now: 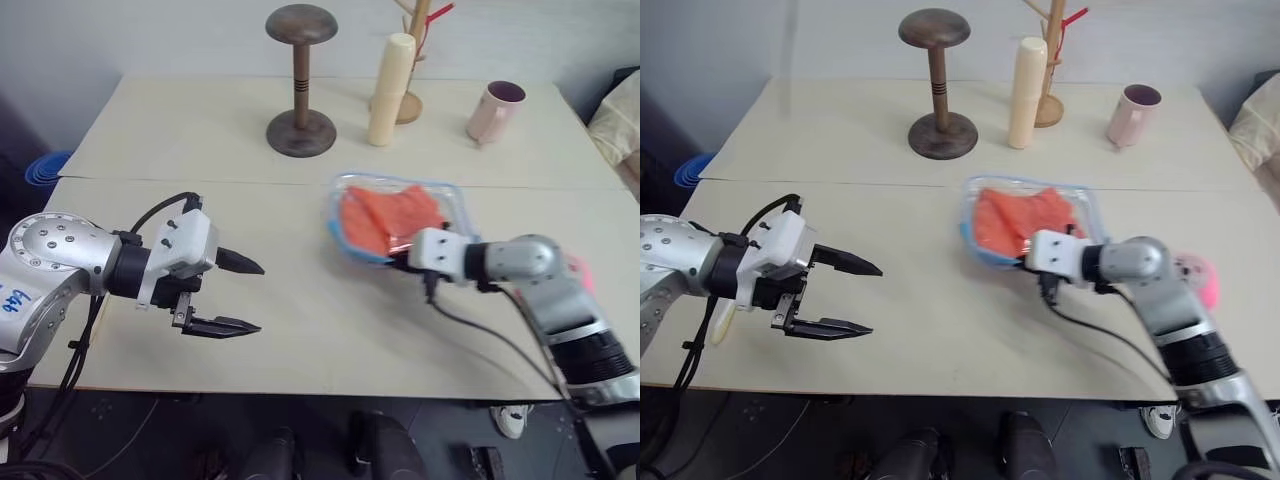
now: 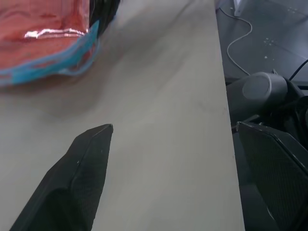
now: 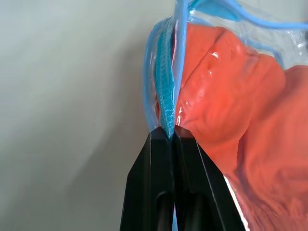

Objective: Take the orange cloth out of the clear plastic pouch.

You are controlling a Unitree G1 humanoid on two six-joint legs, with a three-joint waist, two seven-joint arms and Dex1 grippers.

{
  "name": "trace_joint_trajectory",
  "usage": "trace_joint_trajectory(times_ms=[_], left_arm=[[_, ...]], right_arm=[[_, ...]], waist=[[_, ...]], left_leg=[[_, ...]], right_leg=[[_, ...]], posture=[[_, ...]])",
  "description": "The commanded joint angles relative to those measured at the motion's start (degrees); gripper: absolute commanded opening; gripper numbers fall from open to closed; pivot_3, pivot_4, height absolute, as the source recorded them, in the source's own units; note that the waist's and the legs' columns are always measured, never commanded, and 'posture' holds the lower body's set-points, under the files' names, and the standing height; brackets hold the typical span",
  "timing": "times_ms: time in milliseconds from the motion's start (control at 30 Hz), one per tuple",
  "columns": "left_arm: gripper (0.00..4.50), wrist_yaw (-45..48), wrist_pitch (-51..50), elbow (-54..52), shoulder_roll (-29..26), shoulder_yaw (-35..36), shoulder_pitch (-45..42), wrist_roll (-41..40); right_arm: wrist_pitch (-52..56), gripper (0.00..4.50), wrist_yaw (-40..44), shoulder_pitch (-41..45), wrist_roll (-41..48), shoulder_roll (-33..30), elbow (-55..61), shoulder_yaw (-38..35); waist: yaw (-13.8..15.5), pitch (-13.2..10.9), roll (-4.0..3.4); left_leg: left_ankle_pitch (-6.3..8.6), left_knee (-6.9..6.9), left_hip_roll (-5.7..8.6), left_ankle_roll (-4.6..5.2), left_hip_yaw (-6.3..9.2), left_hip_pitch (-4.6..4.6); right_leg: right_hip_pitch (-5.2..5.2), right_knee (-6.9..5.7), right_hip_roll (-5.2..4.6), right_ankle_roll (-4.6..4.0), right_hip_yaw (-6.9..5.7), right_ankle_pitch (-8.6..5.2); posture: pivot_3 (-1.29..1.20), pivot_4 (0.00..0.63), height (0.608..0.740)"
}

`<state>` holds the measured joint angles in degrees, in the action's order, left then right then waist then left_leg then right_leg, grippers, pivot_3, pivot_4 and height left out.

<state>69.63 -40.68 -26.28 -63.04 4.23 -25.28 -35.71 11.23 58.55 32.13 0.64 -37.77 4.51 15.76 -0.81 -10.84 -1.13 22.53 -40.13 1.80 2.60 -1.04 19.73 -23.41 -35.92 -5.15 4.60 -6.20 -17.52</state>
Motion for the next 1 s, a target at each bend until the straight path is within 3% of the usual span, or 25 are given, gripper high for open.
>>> trace_joint_trajectory(times_ms=[33, 233, 333, 567, 700, 867, 1000], left_arm=[[4.32, -0.3, 1.1, 0.1, -0.9, 2.2, -0.2, 0.4], [4.32, -0.8, 1.4, 0.1, -0.8, 2.0, -0.4, 0.7], [4.32, -1.1, 1.6, 0.0, -0.5, 1.3, -0.9, 0.8], [4.32, -0.8, 2.1, 0.6, 0.3, -0.4, -2.6, 0.7], [4.32, -0.5, 2.2, 1.3, 1.8, -2.5, -4.8, 0.5], [4.32, 0.3, 2.6, 1.9, 3.5, -4.7, -7.4, 0.6], [4.32, 0.5, 2.7, 2.9, 5.6, -5.3, -8.9, -0.1]], right_arm=[[6.1, 0.02, -3.8, 1.1, -3.0, 3.8, 3.5, 2.8], [11.0, 0.02, -8.2, 1.8, -8.5, 8.4, 1.8, 7.0], [15.6, 0.68, -11.0, 2.3, -11.1, 10.6, 1.2, 8.3], [22.4, 3.05, -10.1, 0.7, -7.7, 11.2, 8.1, 5.4], [32.4, 4.4, -5.2, -1.9, 1.4, 6.6, 20.8, -3.6], [51.3, 4.4, -4.1, -3.2, 13.4, -0.3, 27.1, -27.0], [50.7, 4.4, -8.3, -8.7, 11.4, -8.3, 18.0, -38.5]], waist=[[0.5, 0.0, 0.01], [0.6, 0.0, 0.04], [0.4, 0.0, 0.04], [-0.3, 0.0, 0.07], [0.2, 0.0, 0.06], [1.0, 0.0, 0.07], [1.2, 0.1, 0.1]], left_leg=[[0.0, -0.07, 0.04, 0.0, 0.12, 0.2], [-0.01, -0.29, 0.32, 0.02, 0.7, 0.68], [-0.02, -0.29, 0.31, 0.04, 0.7, 0.66], [-0.07, -0.29, 0.28, -0.02, 0.7, 0.52], [-0.07, -0.25, 0.31, -0.01, 0.74, 0.61], [-0.07, -0.25, 0.34, 0.01, 0.78, 0.63], [-0.08, -0.16, 0.39, 0.03, 0.81, 0.64]], right_leg=[[-0.13, -0.01, 0.0, 0.0, 0.01, 0.0], [-0.32, 0.0, -0.01, 0.0, 0.09, 0.0], [-0.3, -0.02, 0.0, 0.0, 0.09, 0.0], [-0.2, -0.09, 0.02, 0.0, 0.11, 0.0], [-0.26, -0.05, 0.02, 0.0, 0.09, 0.0], [-0.24, -0.03, -0.02, 0.0, 0.07, 0.0], [-0.23, -0.02, -0.06, 0.0, 0.08, 0.0]], posture=[[0.0, 0.15, 0.74], [0.0, 0.15, 0.74], [0.0, 0.15, 0.74], [0.0, 0.15, 0.74], [0.0, 0.15, 0.74], [0.0, 0.15, 0.74], [0.0, 0.15, 0.74]])
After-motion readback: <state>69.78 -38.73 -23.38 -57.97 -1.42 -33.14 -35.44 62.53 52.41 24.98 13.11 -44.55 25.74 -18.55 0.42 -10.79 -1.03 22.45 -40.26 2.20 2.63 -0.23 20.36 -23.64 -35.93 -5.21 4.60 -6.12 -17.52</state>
